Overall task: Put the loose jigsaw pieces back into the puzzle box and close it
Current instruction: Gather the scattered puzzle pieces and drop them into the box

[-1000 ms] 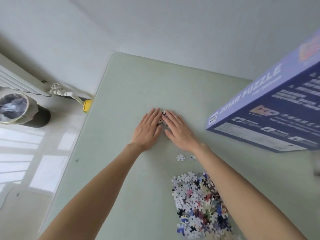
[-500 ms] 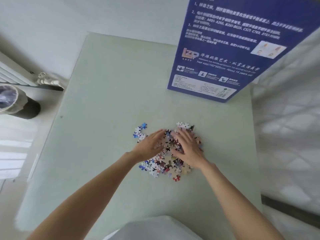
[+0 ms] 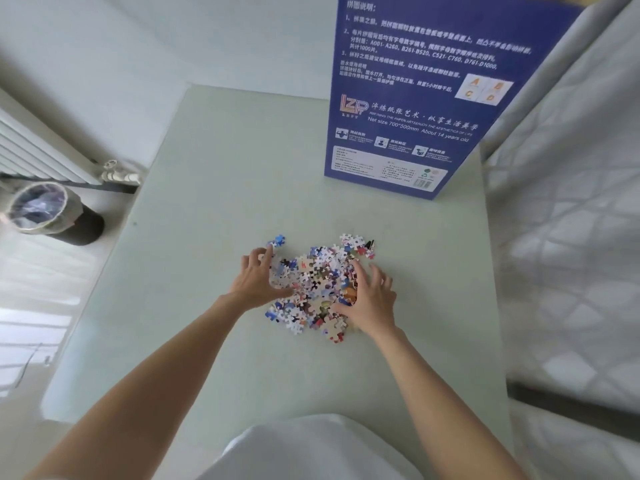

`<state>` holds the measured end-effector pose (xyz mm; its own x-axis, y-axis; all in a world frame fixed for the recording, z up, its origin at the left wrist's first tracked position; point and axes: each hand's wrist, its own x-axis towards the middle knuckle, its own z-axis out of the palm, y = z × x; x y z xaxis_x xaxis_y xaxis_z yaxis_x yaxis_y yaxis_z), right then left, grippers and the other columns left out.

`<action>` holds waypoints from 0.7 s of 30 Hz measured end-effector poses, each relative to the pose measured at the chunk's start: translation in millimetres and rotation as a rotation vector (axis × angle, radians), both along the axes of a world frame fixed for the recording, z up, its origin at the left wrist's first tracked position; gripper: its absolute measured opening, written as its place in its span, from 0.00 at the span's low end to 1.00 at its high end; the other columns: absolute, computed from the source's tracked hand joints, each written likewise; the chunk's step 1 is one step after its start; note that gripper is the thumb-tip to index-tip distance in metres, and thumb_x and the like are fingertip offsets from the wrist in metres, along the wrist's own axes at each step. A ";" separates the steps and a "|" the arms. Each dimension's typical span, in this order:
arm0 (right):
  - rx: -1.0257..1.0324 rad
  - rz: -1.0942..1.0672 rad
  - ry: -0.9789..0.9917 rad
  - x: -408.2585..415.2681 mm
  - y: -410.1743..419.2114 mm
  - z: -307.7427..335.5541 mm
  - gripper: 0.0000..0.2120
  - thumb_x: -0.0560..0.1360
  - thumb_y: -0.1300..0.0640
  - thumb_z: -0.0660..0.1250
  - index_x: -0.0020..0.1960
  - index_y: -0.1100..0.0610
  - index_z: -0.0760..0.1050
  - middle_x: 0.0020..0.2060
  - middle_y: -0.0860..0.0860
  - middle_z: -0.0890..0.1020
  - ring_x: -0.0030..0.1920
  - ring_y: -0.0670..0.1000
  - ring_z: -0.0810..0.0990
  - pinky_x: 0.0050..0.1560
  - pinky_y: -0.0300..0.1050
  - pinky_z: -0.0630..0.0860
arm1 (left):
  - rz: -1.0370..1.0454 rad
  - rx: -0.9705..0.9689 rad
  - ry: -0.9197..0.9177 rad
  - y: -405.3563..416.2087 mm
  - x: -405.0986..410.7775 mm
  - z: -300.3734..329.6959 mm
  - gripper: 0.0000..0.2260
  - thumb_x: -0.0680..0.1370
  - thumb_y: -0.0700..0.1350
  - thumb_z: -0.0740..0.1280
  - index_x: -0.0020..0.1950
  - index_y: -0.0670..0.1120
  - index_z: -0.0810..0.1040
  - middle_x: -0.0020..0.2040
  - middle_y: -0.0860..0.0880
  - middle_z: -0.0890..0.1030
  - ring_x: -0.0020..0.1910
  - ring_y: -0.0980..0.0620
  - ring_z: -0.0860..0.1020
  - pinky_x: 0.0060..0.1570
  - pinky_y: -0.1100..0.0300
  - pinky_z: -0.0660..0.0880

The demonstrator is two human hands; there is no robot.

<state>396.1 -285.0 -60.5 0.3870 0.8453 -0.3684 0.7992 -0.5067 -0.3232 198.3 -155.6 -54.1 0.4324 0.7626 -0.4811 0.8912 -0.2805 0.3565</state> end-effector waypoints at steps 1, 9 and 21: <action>-0.035 -0.030 -0.024 0.6 1.6 2.8 0.49 0.64 0.35 0.71 0.75 0.47 0.49 0.70 0.56 0.58 0.66 0.58 0.61 0.59 0.54 0.69 | -0.061 -0.026 0.017 -2.3 6.1 1.9 0.52 0.63 0.64 0.73 0.76 0.49 0.47 0.72 0.45 0.54 0.70 0.44 0.56 0.66 0.47 0.66; 0.104 -0.095 0.225 -6.7 14.0 4.4 0.29 0.70 0.52 0.73 0.66 0.53 0.63 0.55 0.55 0.71 0.53 0.55 0.74 0.50 0.44 0.72 | 0.008 -0.032 -0.104 -22.5 49.0 0.6 0.34 0.67 0.50 0.76 0.69 0.52 0.66 0.64 0.46 0.67 0.57 0.48 0.73 0.57 0.57 0.74; 0.214 -0.014 0.267 -5.1 35.6 22.8 0.22 0.70 0.56 0.72 0.62 0.51 0.72 0.55 0.53 0.76 0.54 0.52 0.76 0.49 0.38 0.68 | -0.061 0.068 -0.237 -12.9 56.3 7.2 0.15 0.71 0.43 0.73 0.57 0.48 0.79 0.53 0.49 0.79 0.48 0.50 0.78 0.48 0.61 0.72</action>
<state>391.0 -249.5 -37.7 0.3130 0.9096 -0.2733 0.6652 -0.4153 -0.6205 254.6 -168.5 -46.9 0.5736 0.7587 -0.3088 0.7653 -0.3620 0.5322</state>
